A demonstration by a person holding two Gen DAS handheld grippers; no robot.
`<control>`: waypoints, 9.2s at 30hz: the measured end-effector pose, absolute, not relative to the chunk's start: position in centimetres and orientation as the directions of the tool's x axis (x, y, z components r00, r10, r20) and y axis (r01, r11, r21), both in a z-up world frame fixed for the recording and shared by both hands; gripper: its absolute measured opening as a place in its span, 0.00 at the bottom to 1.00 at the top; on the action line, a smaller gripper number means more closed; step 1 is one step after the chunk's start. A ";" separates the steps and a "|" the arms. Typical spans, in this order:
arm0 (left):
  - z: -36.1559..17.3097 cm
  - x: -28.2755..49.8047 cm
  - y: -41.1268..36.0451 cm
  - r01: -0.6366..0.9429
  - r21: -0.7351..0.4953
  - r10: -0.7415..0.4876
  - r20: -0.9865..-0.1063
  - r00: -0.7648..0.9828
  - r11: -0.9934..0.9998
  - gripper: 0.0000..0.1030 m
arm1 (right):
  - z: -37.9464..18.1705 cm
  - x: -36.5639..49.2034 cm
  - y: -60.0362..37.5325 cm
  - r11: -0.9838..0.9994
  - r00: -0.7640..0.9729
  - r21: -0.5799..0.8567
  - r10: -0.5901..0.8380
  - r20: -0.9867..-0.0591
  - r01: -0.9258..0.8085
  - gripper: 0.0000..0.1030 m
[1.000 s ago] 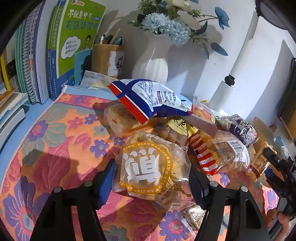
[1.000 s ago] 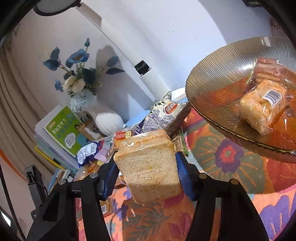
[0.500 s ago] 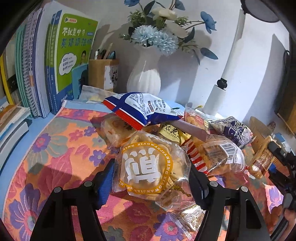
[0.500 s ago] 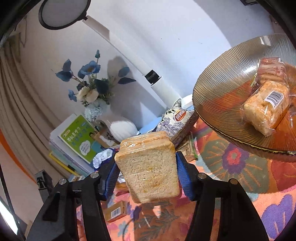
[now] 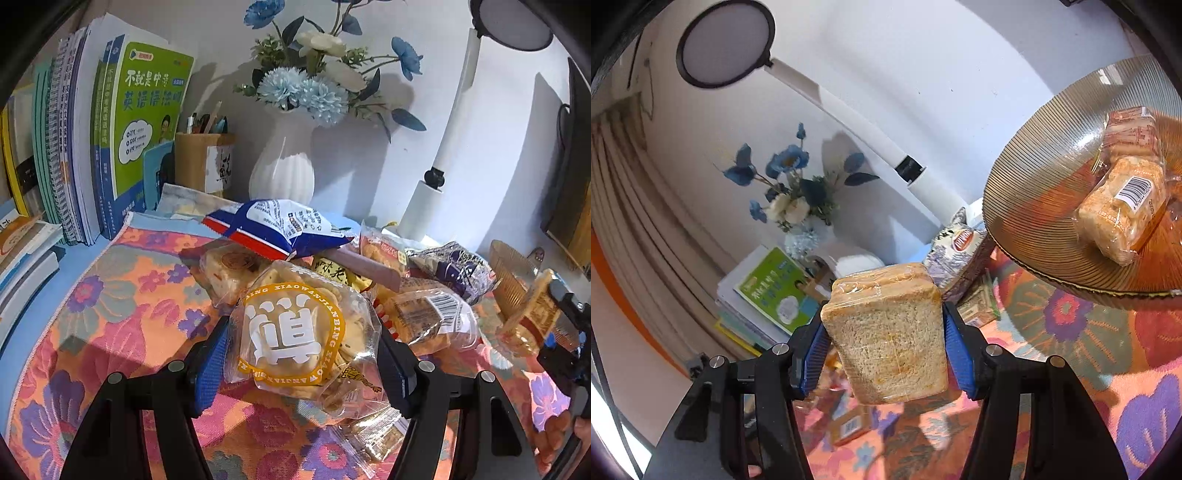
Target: Organize snacks
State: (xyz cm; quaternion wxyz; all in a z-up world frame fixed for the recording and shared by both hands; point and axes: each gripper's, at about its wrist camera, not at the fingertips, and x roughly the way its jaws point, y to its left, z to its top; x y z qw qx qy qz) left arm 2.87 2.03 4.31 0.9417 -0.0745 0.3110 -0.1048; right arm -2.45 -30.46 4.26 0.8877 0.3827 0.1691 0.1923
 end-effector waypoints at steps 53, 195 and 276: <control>16.7 11.9 -16.0 0.435 -0.121 -0.390 -0.693 0.606 0.892 0.92 | 17.8 -1.7 -36.4 0.904 0.854 0.417 0.139 -0.501 0.098 0.90; 15.5 8.0 -1.5 0.450 -0.255 -0.516 -0.360 0.777 0.856 0.41 | 12.7 -2.8 -22.4 0.915 0.829 0.314 0.371 -0.419 -0.251 0.63; -1.7 17.1 3.1 0.300 -0.006 -0.180 -0.810 0.557 0.954 1.00 | 1.8 7.5 -16.2 0.957 0.695 0.290 0.203 -0.689 0.008 1.00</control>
